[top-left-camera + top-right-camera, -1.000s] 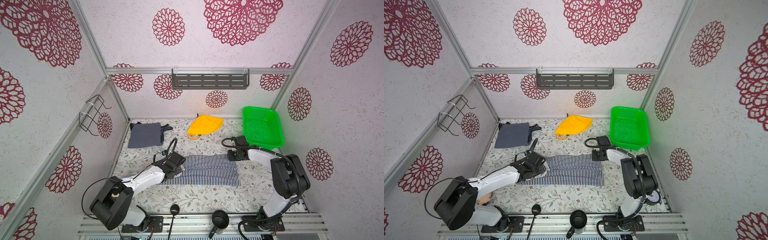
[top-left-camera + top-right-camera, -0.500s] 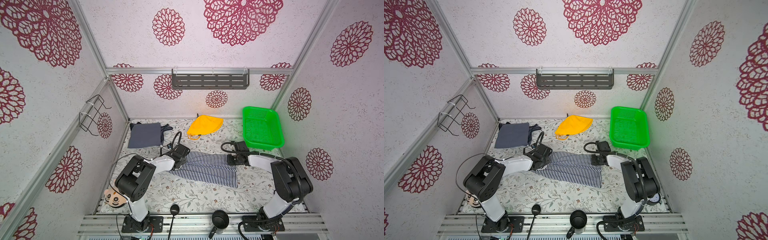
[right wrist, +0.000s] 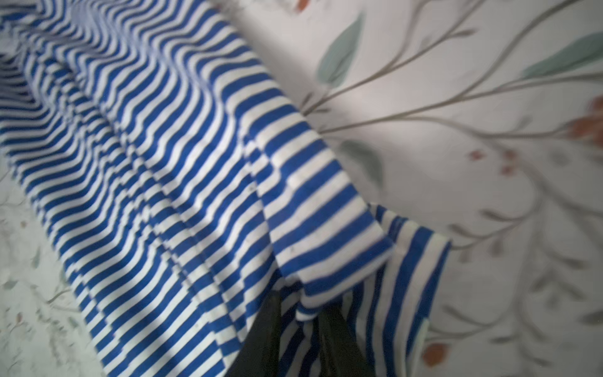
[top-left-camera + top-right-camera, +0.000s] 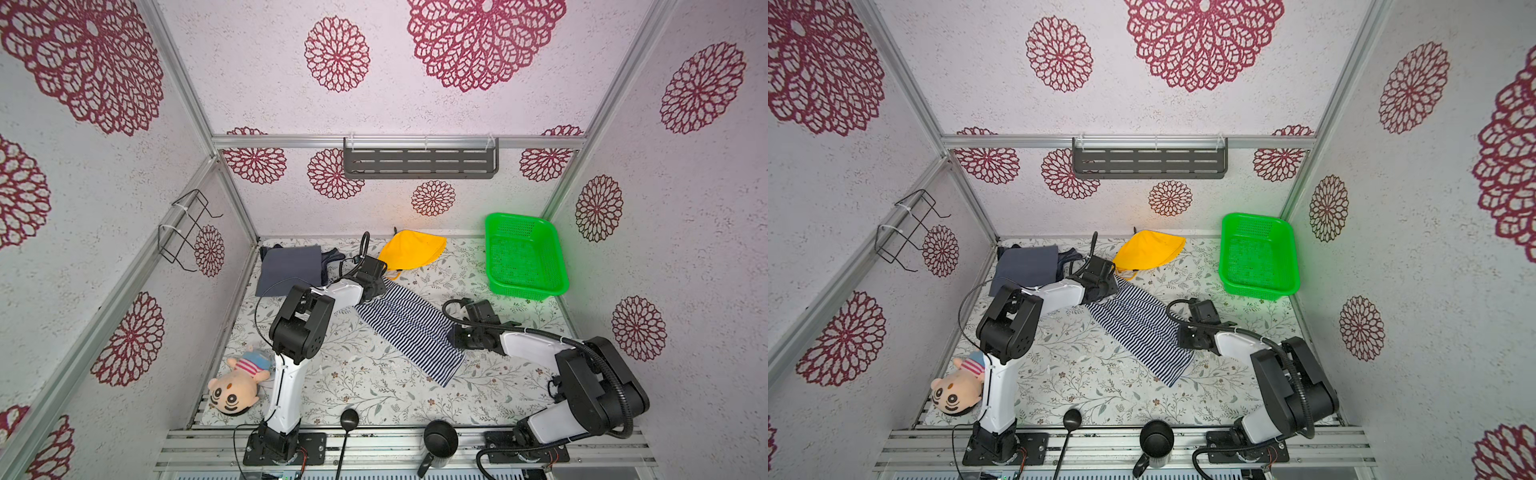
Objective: Fold and stack tank tops
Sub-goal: Rotate the tank top at the center of the table.
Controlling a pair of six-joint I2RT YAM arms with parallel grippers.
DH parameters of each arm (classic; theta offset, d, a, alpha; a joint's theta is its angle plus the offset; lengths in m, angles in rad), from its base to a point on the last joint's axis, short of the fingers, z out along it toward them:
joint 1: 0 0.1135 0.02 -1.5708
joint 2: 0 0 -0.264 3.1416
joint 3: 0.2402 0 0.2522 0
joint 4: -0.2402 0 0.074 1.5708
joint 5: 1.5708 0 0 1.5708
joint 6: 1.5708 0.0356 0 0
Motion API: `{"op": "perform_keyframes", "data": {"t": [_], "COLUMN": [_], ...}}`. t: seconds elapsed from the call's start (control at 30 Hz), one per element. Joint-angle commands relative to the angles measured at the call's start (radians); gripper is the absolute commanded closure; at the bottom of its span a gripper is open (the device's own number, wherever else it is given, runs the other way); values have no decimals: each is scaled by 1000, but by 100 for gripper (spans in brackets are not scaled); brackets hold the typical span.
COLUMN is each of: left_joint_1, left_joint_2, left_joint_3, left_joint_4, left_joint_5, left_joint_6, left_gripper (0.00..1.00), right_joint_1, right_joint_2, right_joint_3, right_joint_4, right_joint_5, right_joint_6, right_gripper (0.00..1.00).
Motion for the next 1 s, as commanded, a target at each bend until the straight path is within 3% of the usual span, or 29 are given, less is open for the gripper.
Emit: {"op": "perform_keyframes", "data": {"t": [0.0, 0.13, 0.33, 0.47, 0.57, 0.7, 0.87, 0.97], "left_joint_1": [50, 77, 68, 54, 6, -119, -373, -551], "left_joint_2": [34, -14, -88, -225, -362, -532, -736, -760], "left_joint_3": [-5, -23, 69, 81, 45, -111, -451, -555], "left_joint_4": [-99, -96, -201, -264, -329, -441, -413, -383], "left_joint_5": [29, 56, 82, 57, 10, -33, -6, 34], "left_joint_6": [52, 116, 241, 271, 252, 86, -320, -550], "left_gripper": [45, 40, 24, 13, 9, 12, 23, 26], "right_joint_1": [133, 164, 60, 4, -8, -13, -22, -29], "right_joint_2": [3, -54, -124, -161, -147, -143, -142, -147], "right_joint_3": [12, 60, 145, 165, 171, 161, 145, 130], "right_joint_4": [-60, -155, -356, -409, -429, -434, -424, -391], "right_joint_5": [-106, -52, 113, 135, 101, 59, -2, -18], "right_joint_6": [91, 76, -37, -73, -91, -90, -83, -78], "right_gripper": [77, 74, 55, 54, 59, 63, 62, 58]}}
